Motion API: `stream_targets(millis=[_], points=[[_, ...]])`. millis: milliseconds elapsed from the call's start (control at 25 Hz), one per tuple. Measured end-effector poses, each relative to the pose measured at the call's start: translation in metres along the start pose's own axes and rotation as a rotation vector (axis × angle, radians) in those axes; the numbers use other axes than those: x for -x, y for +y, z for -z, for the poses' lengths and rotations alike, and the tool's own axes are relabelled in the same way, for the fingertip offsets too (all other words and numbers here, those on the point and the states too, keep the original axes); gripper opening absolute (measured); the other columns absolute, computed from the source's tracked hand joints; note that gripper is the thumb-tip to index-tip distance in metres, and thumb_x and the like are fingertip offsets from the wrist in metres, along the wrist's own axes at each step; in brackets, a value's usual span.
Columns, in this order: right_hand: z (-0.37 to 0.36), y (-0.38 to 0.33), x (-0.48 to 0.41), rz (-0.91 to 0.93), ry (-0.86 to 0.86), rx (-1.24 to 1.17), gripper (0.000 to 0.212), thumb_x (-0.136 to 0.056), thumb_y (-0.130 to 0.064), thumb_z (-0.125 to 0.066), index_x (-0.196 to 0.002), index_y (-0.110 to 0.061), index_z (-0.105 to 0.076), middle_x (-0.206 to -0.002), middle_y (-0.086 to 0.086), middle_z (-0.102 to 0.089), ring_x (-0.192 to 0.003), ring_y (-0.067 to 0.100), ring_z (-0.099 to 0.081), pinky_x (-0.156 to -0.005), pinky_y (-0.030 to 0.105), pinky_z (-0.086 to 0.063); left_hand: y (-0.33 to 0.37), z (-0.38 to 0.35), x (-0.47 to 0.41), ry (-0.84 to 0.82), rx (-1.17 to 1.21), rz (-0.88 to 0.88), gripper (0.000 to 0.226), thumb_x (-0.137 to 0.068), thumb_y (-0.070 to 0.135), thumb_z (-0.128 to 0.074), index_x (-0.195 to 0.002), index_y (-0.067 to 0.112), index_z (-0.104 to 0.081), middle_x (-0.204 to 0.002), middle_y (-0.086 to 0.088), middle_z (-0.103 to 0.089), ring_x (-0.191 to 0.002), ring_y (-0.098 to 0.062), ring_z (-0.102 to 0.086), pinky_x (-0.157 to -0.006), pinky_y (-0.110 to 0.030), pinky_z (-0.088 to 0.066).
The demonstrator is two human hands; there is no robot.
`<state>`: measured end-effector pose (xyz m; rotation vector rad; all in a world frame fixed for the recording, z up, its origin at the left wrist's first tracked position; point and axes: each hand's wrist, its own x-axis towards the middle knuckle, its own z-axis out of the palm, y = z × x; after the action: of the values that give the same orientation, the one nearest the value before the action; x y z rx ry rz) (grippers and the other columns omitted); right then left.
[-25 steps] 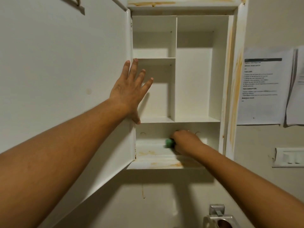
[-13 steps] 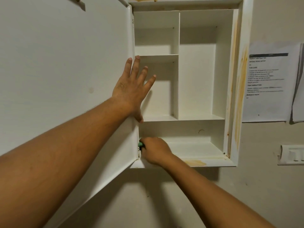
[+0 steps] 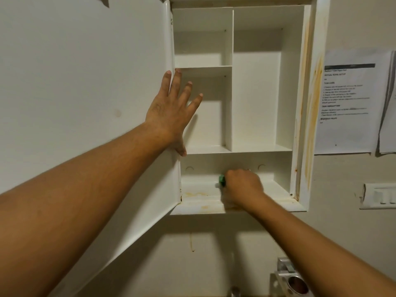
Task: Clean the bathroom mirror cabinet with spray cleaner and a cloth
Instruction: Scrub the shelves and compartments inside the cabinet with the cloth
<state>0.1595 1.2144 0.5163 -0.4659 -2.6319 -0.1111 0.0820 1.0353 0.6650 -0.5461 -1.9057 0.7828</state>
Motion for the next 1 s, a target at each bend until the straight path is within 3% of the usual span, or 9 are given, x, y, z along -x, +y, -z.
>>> stream_targets(millis=[160, 360, 480, 560, 640, 720, 880, 1000], points=[[-0.018, -0.082, -0.021, 0.098, -0.043, -0.211, 0.009, -0.087, -0.02, -0.064, -0.095, -0.018, -0.068, -0.098, 0.009, -0.071, -0.097, 0.035, -0.067, -0.077, 0.036, -0.048, 0.001, -0.002, 0.0, 0.006, -0.006, 0.005, 0.155, -0.052, 0.103, -0.051, -0.161, 0.018, 0.02, -0.169, -0.023, 0.01, -0.15, -0.055, 0.018, -0.121, -0.067, 0.002], [-0.022, -0.078, -0.042, 0.223, -0.18, -0.385, 0.009, -0.081, -0.012, -0.058, -0.077, -0.019, -0.057, -0.086, 0.007, -0.065, -0.086, 0.034, -0.062, -0.068, 0.032, -0.043, 0.001, 0.0, 0.0, -0.005, -0.001, 0.01, 0.156, -0.052, 0.103, -0.052, -0.16, 0.018, 0.02, -0.169, -0.022, 0.01, -0.15, -0.055, 0.019, -0.121, -0.067, 0.002], [-0.022, -0.074, -0.043, 0.311, -0.159, -0.29, 0.012, -0.08, -0.017, -0.06, -0.071, -0.02, -0.052, -0.08, 0.001, -0.053, -0.088, 0.034, -0.058, -0.073, 0.033, -0.041, 0.0, -0.001, 0.0, -0.001, -0.001, 0.015, 0.157, -0.051, 0.103, -0.052, -0.16, 0.018, 0.021, -0.169, -0.023, 0.009, -0.15, -0.055, 0.019, -0.121, -0.067, 0.002], [-0.019, -0.081, -0.042, 0.337, -0.148, -0.186, 0.004, -0.086, -0.021, -0.059, -0.087, -0.018, -0.061, -0.096, 0.004, -0.057, -0.101, 0.034, -0.058, -0.086, 0.039, -0.046, 0.0, -0.002, 0.0, -0.004, -0.005, 0.013, 0.157, -0.051, 0.104, -0.052, -0.16, 0.017, 0.021, -0.169, -0.023, 0.009, -0.15, -0.055, 0.019, -0.121, -0.067, 0.001], [-0.016, -0.082, -0.04, 0.326, -0.114, -0.056, 0.021, -0.092, -0.026, -0.056, -0.108, -0.018, -0.067, -0.115, 0.007, -0.061, -0.111, 0.032, -0.056, -0.095, 0.044, -0.045, 0.0, 0.0, 0.0, -0.006, 0.002, 0.003, 0.156, -0.051, 0.104, -0.05, -0.16, 0.017, 0.021, -0.169, -0.023, 0.009, -0.15, -0.056, 0.019, -0.121, -0.067, 0.002], [-0.015, -0.077, -0.035, 0.323, -0.042, 0.052, 0.027, -0.096, -0.028, -0.053, -0.118, -0.021, -0.067, -0.119, 0.007, -0.061, -0.112, 0.03, -0.058, -0.095, 0.044, -0.044, 0.0, 0.0, -0.001, -0.015, -0.003, 0.011, 0.155, -0.053, 0.104, -0.049, -0.16, 0.017, 0.022, -0.169, -0.023, 0.01, -0.149, -0.055, 0.021, -0.121, -0.067, 0.003], [0.003, -0.028, -0.019, 0.216, -0.11, 0.107, 0.025, -0.091, -0.03, -0.058, -0.113, -0.027, -0.069, -0.11, 0.003, -0.062, -0.101, 0.027, -0.061, -0.091, 0.042, -0.047, 0.0, 0.003, 0.0, -0.03, -0.003, 0.011, 0.153, -0.055, 0.103, -0.05, -0.16, 0.017, 0.021, -0.169, -0.023, 0.01, -0.15, -0.055, 0.021, -0.121, -0.067, 0.004], [0.014, 0.021, 0.002, 0.04, -0.08, 0.187, 0.017, -0.089, -0.037, -0.056, -0.095, -0.024, -0.067, -0.092, 0.0, -0.062, -0.083, 0.023, -0.058, -0.085, 0.041, -0.05, -0.001, 0.002, 0.0, -0.022, 0.007, 0.011, 0.154, -0.054, 0.103, -0.051, -0.16, 0.017, 0.021, -0.169, -0.023, 0.01, -0.15, -0.055, 0.021, -0.121, -0.067, 0.003]])
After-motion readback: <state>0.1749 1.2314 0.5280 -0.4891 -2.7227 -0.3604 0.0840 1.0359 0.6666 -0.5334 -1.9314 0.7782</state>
